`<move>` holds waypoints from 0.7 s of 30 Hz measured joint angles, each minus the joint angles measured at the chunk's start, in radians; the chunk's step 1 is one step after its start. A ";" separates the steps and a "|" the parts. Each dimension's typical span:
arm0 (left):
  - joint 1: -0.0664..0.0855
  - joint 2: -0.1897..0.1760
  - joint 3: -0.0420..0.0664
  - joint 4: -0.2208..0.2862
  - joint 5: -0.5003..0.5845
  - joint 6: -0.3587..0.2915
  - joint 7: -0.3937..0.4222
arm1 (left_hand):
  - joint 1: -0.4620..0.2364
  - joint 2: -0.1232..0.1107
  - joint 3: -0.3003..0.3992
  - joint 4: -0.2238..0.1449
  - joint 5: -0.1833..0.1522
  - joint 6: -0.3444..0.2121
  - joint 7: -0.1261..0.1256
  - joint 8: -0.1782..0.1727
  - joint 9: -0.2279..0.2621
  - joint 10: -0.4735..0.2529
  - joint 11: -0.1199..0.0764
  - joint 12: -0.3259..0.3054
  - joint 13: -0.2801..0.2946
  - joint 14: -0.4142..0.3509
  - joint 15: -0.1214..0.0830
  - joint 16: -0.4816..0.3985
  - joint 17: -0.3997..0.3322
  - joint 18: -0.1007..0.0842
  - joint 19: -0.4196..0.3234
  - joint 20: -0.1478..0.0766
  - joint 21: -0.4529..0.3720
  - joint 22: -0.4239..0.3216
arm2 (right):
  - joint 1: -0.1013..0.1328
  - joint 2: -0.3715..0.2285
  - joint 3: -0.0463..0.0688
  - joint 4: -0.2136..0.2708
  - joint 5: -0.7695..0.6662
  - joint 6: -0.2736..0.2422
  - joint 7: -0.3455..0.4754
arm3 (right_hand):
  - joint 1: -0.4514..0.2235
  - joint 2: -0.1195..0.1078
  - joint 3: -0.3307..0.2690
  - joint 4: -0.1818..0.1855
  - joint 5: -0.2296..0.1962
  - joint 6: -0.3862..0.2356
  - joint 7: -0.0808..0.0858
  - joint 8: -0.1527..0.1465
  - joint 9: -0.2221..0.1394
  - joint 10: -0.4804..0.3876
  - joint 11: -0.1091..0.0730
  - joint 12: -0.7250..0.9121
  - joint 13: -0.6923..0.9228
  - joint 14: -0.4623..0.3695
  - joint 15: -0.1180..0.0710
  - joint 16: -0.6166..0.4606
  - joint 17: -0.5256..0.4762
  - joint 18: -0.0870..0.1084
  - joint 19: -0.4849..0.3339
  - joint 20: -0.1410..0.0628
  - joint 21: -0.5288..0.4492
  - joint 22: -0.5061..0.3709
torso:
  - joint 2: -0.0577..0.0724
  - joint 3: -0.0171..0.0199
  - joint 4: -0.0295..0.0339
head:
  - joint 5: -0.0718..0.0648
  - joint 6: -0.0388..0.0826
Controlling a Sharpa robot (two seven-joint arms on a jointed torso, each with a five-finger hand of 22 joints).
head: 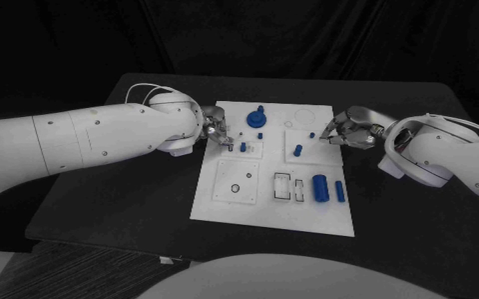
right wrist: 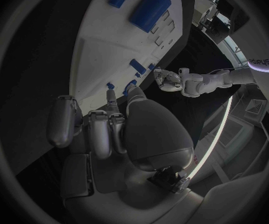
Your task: Assemble the parts on the task board
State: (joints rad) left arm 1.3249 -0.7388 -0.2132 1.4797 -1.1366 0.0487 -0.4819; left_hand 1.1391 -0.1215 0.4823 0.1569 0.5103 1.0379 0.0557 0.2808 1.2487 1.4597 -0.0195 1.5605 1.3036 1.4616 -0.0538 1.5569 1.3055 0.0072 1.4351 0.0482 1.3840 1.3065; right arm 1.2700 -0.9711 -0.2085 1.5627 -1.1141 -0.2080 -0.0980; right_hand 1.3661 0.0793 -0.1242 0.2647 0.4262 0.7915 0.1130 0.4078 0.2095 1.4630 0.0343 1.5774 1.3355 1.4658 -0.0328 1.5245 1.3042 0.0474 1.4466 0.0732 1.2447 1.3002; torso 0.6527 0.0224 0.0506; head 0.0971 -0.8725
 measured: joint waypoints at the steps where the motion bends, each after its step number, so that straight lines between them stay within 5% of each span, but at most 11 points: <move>1: 0.005 0.000 0.000 0.000 0.000 0.001 0.001 | 0.000 0.000 0.008 -0.008 -0.012 0.000 0.000 0.000 0.000 0.000 0.000 0.000 0.000 0.000 0.000 0.000 0.000 0.000 0.000 0.000 0.000 0.000 | 0.000 0.000 0.000 0.000 0.000 0.000 0.000 | 0.000 0.000 0.000 0.000 0.000 0.000 0.000 0.000 0.000 0.000 0.000 0.000 0.000 0.000 0.000 0.000 0.000 0.000 0.000 0.000 0.000 0.000 | 0.000 0.0000 0.0000 | 0.000 0.000; 10: 0.045 0.012 0.001 -0.022 0.029 0.047 0.022 | -0.013 -0.013 0.062 -0.026 -0.081 -0.006 0.006 0.000 0.000 0.000 0.000 0.000 0.000 0.000 0.000 0.000 0.000 0.000 -0.005 0.004 -0.012 0.000 | 0.000 0.002 0.000 -0.002 0.000 0.000 0.000 | 0.000 0.000 0.000 0.000 0.000 0.000 0.000 0.000 0.000 0.000 0.000 0.000 0.000 0.000 0.000 0.000 0.000 0.000 0.000 0.000 0.000 0.000 | -0.001 0.0000 -0.0002 | 0.001 0.000; 21: 0.052 0.058 0.001 -0.081 0.079 0.171 0.035 | -0.017 -0.017 0.062 -0.026 -0.124 -0.007 0.007 0.000 0.000 0.000 0.000 0.000 0.000 0.000 0.000 0.000 0.000 0.000 -0.006 0.005 -0.020 0.000 | 0.000 0.003 0.000 -0.002 0.000 -0.001 -0.001 | 0.000 0.000 0.000 0.000 0.015 0.000 0.000 0.000 0.000 0.000 0.000 0.000 0.000 0.000 0.000 0.000 0.000 0.000 0.000 0.000 0.000 0.000 | -0.001 0.0009 -0.0005 | -0.001 0.000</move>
State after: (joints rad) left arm 1.3772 -0.6811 -0.2125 1.3989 -1.0577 0.2202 -0.4467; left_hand 1.1219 -0.1385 0.5442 0.1307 0.3862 1.0305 0.0630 0.2805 1.2485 1.4597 -0.0193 1.5605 1.3036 1.4616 -0.0537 1.5569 1.3055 0.0073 1.4290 0.0537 1.3645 1.3065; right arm 1.2698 -0.9679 -0.2085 1.5604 -1.1141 -0.2086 -0.0986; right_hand 1.3662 0.0793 -0.1242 0.2647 0.4414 0.7915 0.1130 0.4078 0.2094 1.4630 0.0343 1.5774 1.3355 1.4658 -0.0328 1.5245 1.3042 0.0475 1.4466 0.0732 1.2447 1.3002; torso 0.6520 0.0233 0.0501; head 0.0965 -0.8725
